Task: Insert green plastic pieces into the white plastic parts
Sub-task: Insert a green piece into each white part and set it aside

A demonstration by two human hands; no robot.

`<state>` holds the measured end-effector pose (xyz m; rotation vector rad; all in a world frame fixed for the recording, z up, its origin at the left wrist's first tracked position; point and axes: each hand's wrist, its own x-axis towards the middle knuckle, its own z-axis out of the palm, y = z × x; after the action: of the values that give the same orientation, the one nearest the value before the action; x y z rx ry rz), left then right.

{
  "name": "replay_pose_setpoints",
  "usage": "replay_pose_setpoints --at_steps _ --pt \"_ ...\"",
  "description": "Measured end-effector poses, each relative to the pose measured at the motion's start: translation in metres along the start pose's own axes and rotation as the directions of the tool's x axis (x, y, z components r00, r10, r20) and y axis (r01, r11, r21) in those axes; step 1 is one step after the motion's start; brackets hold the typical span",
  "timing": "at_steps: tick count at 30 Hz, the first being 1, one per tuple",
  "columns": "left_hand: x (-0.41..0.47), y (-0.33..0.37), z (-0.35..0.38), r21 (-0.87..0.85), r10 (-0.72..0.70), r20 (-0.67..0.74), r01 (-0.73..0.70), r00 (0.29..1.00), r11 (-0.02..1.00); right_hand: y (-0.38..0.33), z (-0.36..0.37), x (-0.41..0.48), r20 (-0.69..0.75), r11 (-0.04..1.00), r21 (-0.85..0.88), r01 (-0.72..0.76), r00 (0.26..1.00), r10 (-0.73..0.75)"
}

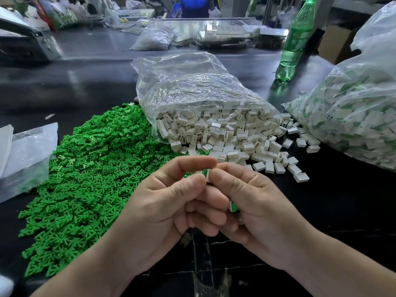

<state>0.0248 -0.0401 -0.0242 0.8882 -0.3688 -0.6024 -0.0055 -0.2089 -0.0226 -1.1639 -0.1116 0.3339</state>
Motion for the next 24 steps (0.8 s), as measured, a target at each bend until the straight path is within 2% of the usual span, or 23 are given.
replay_pose_setpoints --at_steps 2,3,5,7,8,11,13,16,18,20,22,24 --pt "-0.001 0.002 -0.001 0.202 0.05 -0.057 -0.037 0.997 0.979 0.001 -0.001 -0.001 -0.014 1.0 -0.022 -0.005 1.0 0.005" --pt "-0.003 0.003 -0.001 0.355 0.108 -0.078 -0.073 0.991 0.932 0.001 -0.002 -0.001 -0.006 0.999 -0.032 -0.005 1.0 0.005" --pt "-0.006 0.003 0.001 0.671 0.257 -0.08 -0.138 0.963 0.728 0.0 -0.001 0.0 -0.003 0.999 -0.04 -0.024 1.0 0.024" --pt "-0.009 0.003 0.003 0.87 0.392 -0.056 -0.148 0.918 0.471 0.0 -0.001 0.001 -0.016 0.998 -0.008 -0.064 0.998 0.064" --pt "-0.01 0.003 0.004 0.907 0.428 -0.035 -0.151 0.903 0.392 0.001 -0.001 0.001 -0.013 0.997 0.016 -0.081 0.997 0.081" --pt "-0.011 0.004 0.006 0.941 0.461 0.066 -0.209 0.885 0.266 0.001 -0.002 0.001 0.03 0.989 0.087 -0.123 0.992 0.121" --pt "-0.012 0.011 0.004 0.963 0.503 0.128 -0.229 0.855 0.145 -0.001 -0.006 0.001 0.113 0.966 0.22 -0.14 0.987 0.117" --pt "-0.012 0.028 -0.009 0.997 0.538 -0.013 -0.033 0.843 0.077 -0.008 -0.014 0.003 0.233 0.883 0.454 -0.117 0.973 0.009" --pt "-0.013 0.033 -0.022 0.991 0.483 -0.11 0.13 0.869 -0.008 -0.011 -0.015 0.005 0.237 0.858 0.503 -0.108 0.971 -0.017" --pt "-0.012 0.032 -0.03 0.96 0.381 -0.156 0.231 0.912 -0.161 -0.012 -0.016 0.005 0.213 0.871 0.478 -0.112 0.977 0.008" --pt "-0.01 0.026 -0.031 0.924 0.281 -0.167 0.25 0.945 -0.29 -0.011 -0.017 0.005 0.18 0.89 0.44 -0.123 0.983 0.047" --pt "-0.009 0.021 -0.03 0.909 0.241 -0.154 0.233 0.958 -0.345 -0.01 -0.018 0.004 0.122 0.901 0.413 -0.131 0.989 0.088"
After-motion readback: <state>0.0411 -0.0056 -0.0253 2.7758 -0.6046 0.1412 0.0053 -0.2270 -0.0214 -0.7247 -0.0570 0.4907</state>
